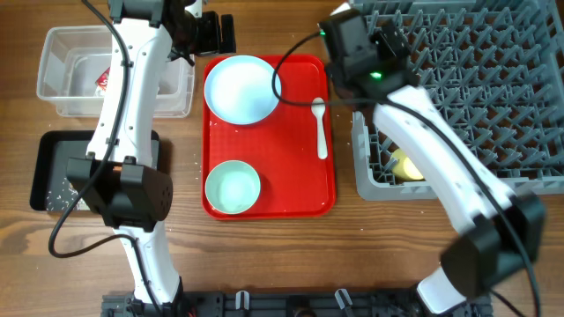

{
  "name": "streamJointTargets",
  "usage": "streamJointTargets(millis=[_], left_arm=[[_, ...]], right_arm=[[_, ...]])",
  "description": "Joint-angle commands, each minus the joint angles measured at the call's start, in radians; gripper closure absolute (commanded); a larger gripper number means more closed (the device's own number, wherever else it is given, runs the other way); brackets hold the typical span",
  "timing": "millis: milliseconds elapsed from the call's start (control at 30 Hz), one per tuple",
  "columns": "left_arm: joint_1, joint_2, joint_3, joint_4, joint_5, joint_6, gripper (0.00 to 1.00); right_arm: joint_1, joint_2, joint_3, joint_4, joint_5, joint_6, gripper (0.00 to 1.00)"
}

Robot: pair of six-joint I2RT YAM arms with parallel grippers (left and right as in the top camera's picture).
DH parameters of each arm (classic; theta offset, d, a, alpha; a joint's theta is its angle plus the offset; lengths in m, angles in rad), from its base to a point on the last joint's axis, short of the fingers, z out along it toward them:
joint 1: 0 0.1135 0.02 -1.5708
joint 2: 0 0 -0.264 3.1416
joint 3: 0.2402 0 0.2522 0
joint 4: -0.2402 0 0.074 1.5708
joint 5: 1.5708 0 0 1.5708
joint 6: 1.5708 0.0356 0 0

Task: Sort waste into correct bins and load items into the dishwasher rack
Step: 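Reach the right gripper to the green bowl and grasp its rim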

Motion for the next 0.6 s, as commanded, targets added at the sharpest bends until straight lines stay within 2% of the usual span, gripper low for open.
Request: streamJointTargets(millis=[0, 33, 67, 100, 133, 267, 433, 567], left_arm=[[0.002, 0.013, -0.006, 0.003, -0.006, -0.006, 0.00], [0.002, 0.013, -0.006, 0.003, -0.006, -0.006, 0.00], [0.002, 0.013, -0.006, 0.003, -0.006, -0.006, 0.00], [0.002, 0.013, -0.006, 0.003, -0.006, -0.006, 0.00], [0.002, 0.013, -0.006, 0.003, -0.006, -0.006, 0.00], [0.002, 0.013, -0.006, 0.003, -0.006, -0.006, 0.00], [0.002, 0.013, -0.006, 0.003, -0.006, -0.006, 0.00], [0.002, 0.013, -0.006, 0.003, -0.006, -0.006, 0.00]], right_arm=[[0.000, -0.054, 0.006, -0.117, -0.635, 0.079, 0.00], [0.000, -0.053, 0.003, -0.144, -0.874, 0.080, 0.00], [0.000, -0.043, -0.006, -0.147, -1.015, 0.083, 0.00], [0.003, -0.034, -0.025, -0.143, -1.138, 0.108, 0.00], [0.008, -0.027, -0.044, -0.135, -1.181, 0.132, 0.00], [0.060, -0.006, -0.176, -0.074, -1.162, 0.285, 0.00], [0.171, -0.006, -0.377, 0.120, -1.124, 0.626, 0.06], [0.256, -0.006, -0.414, 0.159, -1.004, 0.746, 0.07]])
